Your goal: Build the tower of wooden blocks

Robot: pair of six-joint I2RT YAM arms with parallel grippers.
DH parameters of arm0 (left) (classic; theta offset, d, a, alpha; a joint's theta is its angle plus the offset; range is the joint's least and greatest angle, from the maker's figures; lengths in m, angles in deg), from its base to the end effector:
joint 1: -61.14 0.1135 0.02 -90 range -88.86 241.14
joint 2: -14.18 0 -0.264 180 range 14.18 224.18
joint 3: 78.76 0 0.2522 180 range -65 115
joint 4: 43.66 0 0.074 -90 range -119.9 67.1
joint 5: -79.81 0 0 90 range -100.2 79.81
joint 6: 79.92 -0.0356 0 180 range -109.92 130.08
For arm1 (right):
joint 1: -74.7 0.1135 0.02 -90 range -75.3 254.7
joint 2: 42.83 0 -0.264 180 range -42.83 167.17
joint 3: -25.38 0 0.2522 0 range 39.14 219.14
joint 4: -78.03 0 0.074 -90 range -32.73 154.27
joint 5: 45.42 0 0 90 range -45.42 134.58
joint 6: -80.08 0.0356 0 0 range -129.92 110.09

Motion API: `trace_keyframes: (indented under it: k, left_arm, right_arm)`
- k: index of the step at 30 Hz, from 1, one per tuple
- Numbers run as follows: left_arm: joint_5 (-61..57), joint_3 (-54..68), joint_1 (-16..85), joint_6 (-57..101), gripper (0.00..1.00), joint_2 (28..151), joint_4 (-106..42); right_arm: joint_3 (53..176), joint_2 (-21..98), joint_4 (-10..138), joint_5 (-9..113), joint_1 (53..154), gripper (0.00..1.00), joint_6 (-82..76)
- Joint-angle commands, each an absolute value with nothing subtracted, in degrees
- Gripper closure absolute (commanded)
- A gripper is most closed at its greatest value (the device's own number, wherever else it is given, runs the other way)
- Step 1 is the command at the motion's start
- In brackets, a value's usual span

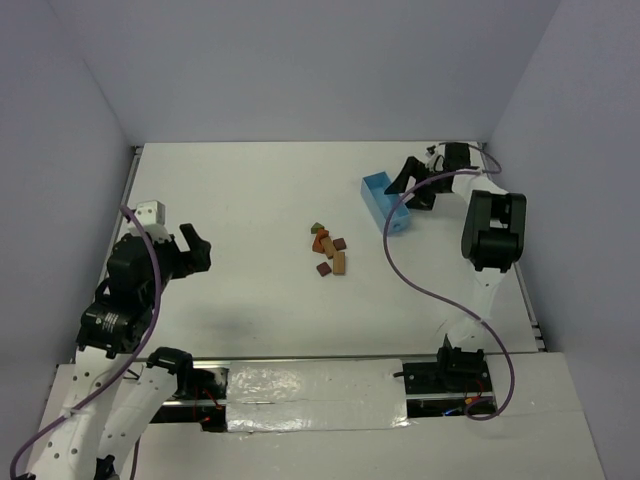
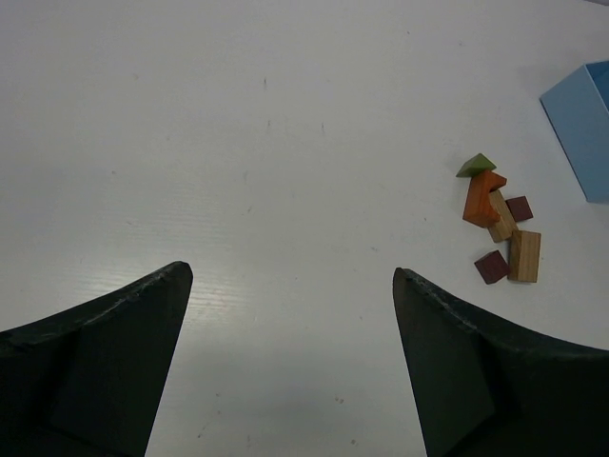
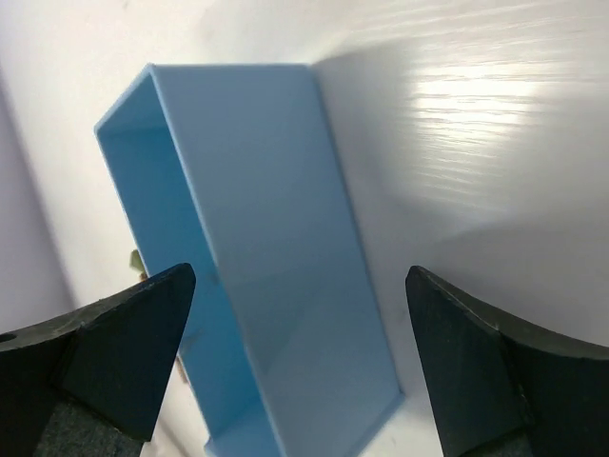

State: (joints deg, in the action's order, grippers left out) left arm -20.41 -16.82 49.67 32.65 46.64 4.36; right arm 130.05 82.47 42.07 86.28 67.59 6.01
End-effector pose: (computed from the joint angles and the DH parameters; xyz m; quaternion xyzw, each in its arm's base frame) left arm 0.1190 -0.0177 0.3446 -0.1300 0.7997 -0.1011 0.5773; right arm 0.4633 -0.0339 0.1561 0.0785 0.8975 0.3605 0.2416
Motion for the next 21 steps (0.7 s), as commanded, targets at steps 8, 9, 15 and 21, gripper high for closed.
trace_keyframes:
  k: [8, 9, 15, 21]
  left_arm:
    - [-19.2, -17.1, 49.4, 31.6, 0.01, 47.1, 1.6]
    - [-19.2, -17.2, 49.4, 31.5, 0.00, 47.1, 1.6]
    - [-19.4, -17.3, 49.3, 31.7, 0.01, 46.5, 1.6]
    - [-19.4, -17.4, 49.2, 31.6, 0.00, 44.9, 1.5]
  right_arm:
    - [130.4, 63.0, 38.3, 55.0, 79.9, 0.03, -1.0]
    - [130.3, 63.4, 37.8, 50.0, 81.6, 0.11, -3.4]
    - [134.0, 69.7, 35.3, 40.1, 88.6, 0.41, -6.7]
    - [137.6, 75.5, 32.8, 35.9, 91.0, 0.43, -9.1]
